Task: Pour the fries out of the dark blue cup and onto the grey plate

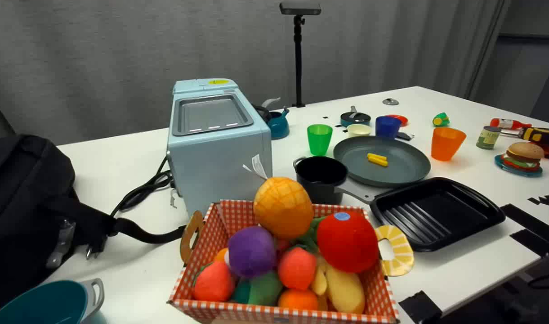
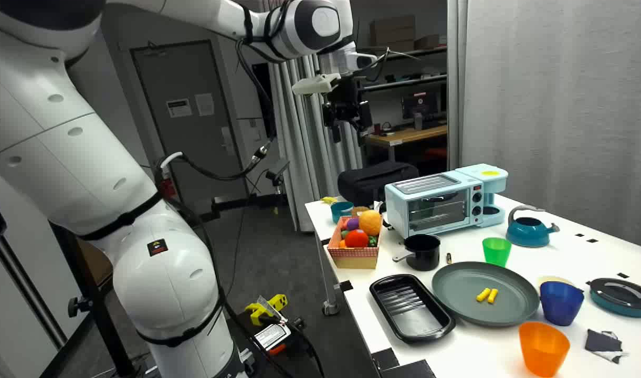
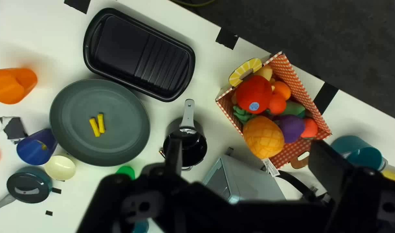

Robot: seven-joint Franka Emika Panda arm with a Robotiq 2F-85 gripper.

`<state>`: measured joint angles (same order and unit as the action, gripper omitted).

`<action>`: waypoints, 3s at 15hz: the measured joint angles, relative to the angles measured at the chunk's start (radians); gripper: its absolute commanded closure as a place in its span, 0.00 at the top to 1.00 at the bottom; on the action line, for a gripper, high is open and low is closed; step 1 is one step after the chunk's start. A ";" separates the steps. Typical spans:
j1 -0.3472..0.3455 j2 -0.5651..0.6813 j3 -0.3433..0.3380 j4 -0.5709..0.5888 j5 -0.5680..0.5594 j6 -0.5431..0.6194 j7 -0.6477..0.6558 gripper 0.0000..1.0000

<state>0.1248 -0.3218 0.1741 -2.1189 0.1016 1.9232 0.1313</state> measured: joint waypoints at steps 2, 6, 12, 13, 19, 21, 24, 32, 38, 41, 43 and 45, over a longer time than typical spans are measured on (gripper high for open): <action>0.000 0.000 0.000 0.000 0.000 0.000 0.000 1.00; 0.000 0.000 0.000 0.000 0.000 0.000 0.000 1.00; 0.000 0.001 0.000 0.000 0.000 0.000 0.000 1.00; 0.000 0.001 -0.001 0.000 0.000 0.000 0.000 1.00; -0.026 0.049 -0.039 0.007 -0.043 0.007 -0.001 1.00; -0.044 0.080 -0.061 0.010 -0.070 0.029 -0.002 1.00; -0.071 0.147 -0.097 0.019 -0.081 0.083 -0.011 1.00; -0.114 0.425 -0.172 0.112 -0.110 0.198 -0.013 1.00; -0.124 0.639 -0.226 0.292 -0.179 0.245 -0.013 1.00; -0.136 0.719 -0.255 0.379 -0.196 0.246 -0.013 1.00; -0.148 0.759 -0.276 0.427 -0.199 0.246 -0.013 1.00; -0.162 0.780 -0.294 0.458 -0.199 0.245 -0.012 1.00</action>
<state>-0.0376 0.4579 -0.1194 -1.6609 -0.0977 2.1686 0.1196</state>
